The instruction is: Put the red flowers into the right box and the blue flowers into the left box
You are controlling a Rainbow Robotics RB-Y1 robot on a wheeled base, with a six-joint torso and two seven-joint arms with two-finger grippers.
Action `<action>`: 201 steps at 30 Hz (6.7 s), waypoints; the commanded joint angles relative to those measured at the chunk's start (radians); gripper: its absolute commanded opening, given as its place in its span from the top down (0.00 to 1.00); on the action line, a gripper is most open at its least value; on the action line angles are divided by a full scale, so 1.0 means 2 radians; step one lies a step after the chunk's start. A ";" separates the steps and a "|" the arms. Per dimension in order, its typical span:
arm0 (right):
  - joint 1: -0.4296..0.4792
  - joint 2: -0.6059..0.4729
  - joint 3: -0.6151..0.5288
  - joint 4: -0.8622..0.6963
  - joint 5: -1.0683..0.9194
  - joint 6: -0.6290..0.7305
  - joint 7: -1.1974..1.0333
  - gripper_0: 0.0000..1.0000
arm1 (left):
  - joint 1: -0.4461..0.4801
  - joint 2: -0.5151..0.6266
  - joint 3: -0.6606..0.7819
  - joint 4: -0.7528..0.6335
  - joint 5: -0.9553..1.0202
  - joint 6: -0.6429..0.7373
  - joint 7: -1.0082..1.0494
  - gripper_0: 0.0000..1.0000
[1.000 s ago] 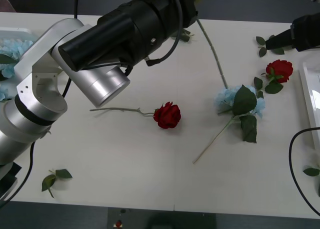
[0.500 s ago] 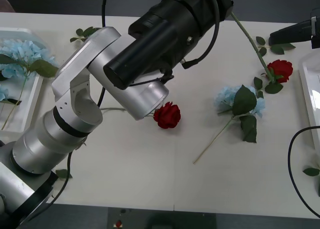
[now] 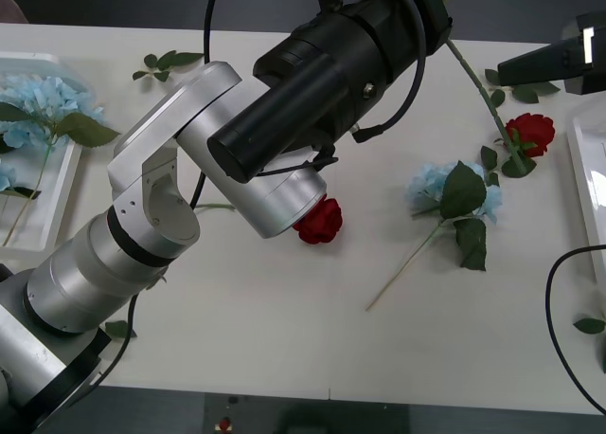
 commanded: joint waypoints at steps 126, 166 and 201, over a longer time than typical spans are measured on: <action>0.198 -0.143 0.004 0.161 0.502 -0.342 -0.143 0.11 | -0.003 0.108 -0.043 0.200 0.289 0.269 -1.008 0.00; 0.046 -0.102 0.148 0.109 0.404 -0.175 -0.488 0.00 | -0.008 0.061 -0.089 0.257 0.292 0.204 -0.977 0.00; -0.021 -0.009 0.326 0.237 0.525 -0.342 -0.573 0.00 | -0.008 0.059 -0.094 0.275 0.301 0.202 -0.971 0.82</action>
